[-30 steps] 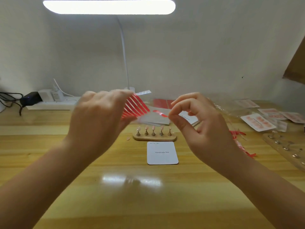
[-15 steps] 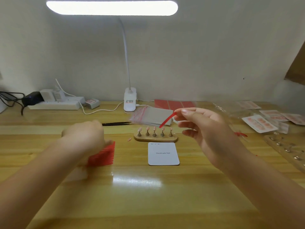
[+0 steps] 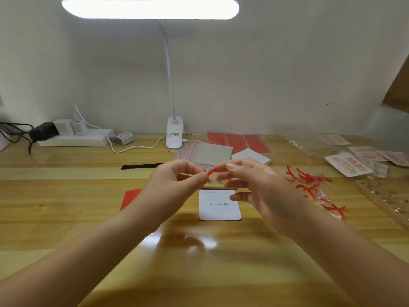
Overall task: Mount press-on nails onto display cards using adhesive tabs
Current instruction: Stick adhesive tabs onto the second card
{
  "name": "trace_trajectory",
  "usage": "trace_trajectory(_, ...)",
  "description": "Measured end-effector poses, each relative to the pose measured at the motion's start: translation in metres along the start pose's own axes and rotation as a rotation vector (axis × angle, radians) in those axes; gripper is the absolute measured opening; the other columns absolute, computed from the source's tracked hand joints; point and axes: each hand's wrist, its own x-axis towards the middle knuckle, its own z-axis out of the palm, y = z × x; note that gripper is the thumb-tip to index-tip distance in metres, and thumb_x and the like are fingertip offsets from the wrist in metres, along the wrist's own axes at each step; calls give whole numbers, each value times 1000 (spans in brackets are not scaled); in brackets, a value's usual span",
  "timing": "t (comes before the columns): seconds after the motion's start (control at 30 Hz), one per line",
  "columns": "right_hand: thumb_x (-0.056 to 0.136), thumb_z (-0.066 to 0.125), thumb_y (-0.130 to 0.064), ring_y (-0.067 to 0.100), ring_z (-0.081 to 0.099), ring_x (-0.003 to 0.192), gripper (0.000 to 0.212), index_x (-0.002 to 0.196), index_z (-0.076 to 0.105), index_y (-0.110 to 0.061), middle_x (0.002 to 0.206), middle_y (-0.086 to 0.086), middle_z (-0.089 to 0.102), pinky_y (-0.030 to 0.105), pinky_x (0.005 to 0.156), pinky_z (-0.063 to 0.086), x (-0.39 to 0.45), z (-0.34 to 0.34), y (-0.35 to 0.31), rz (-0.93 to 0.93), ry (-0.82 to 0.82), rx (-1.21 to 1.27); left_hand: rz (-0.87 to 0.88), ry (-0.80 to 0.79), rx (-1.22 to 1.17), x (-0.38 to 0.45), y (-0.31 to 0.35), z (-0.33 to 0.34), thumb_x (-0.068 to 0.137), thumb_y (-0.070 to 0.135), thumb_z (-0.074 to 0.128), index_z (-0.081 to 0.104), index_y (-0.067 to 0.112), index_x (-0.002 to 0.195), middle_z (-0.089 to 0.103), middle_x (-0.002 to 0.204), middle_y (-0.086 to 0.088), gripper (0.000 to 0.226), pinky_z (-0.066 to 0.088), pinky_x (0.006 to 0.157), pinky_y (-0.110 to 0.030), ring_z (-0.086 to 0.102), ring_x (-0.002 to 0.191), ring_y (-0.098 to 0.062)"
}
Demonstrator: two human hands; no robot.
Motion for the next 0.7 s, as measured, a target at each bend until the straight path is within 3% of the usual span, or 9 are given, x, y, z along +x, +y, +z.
trace_trajectory(0.13, 92, 61, -26, 1, 61, 79, 15, 103, 69, -32, 94, -7, 68, 18, 70, 49, 3, -5, 6, -63, 113, -184, -31, 64, 57, 3, -2, -2, 83, 19, 68, 67, 28, 63, 70, 74, -1, 22, 42, 63, -24, 50, 57, -2)
trace_trajectory(0.2, 92, 59, -27, -2, 58, 77, 12, 101, 67, -28, 92, -10, 64, 14, 67, 45, 5, -12, 12, -178, 207, -579, -49, 91, 101, 5, -6, -4, 83, 22, 67, 66, 26, 66, 65, 70, 1, 17, 42, 63, -26, 49, 58, -5)
trace_trajectory(0.27, 91, 58, -37, 4, 55, 96, 18, 102, 67, -25, 98, -11, 62, 23, 79, 44, 7, -16, 20, -198, 168, -1008, -62, 104, 196, 7, -13, -4, 84, 27, 64, 65, 22, 73, 63, 67, 6, 12, 40, 57, -20, 49, 55, -3)
trace_trajectory(0.33, 87, 54, -58, 13, 44, 114, 42, 114, 63, -28, 110, -9, 56, 29, 92, 40, 8, -15, 32, -82, 99, -1228, -73, 86, 356, 8, -21, -2, 89, 29, 60, 62, 21, 79, 62, 65, 11, 13, 37, 51, -19, 47, 49, 0)
trace_trajectory(0.4, 80, 46, -74, 17, 37, 119, 65, 126, 55, -29, 119, -5, 49, 31, 97, 37, 9, -14, 42, -6, 93, -1315, -77, 42, 516, 7, -28, 1, 93, 29, 55, 58, 24, 82, 61, 69, 10, 13, 40, 55, -26, 51, 57, -4)
trace_trajectory(0.5, 73, 36, -83, 20, 32, 122, 87, 140, 39, -28, 129, -2, 39, 34, 102, 32, 11, -12, 50, 37, 130, -1368, 24, 31, 764, 3, -34, 5, 95, 30, 47, 51, 27, 84, 56, 81, 10, 12, 39, 65, -32, 51, 80, -13)
trace_trajectory(0.6, 69, 33, -87, 22, 27, 126, 98, 148, 27, -29, 135, -1, 34, 36, 107, 25, 12, -11, 53, 62, 113, -1349, 76, -14, 748, 0, -37, 8, 96, 29, 46, 46, 30, 83, 54, 85, 9, 13, 34, 67, -31, 49, 84, -14)
trace_trajectory(0.7, 68, 32, -89, 22, 25, 128, 99, 144, 36, -26, 137, -1, 34, 36, 107, 23, 10, -8, 55, 62, 113, -1343, 45, -52, 667, -1, -37, 10, 96, 28, 47, 47, 30, 82, 58, 85, 7, 14, 37, 65, -28, 53, 79, -10)
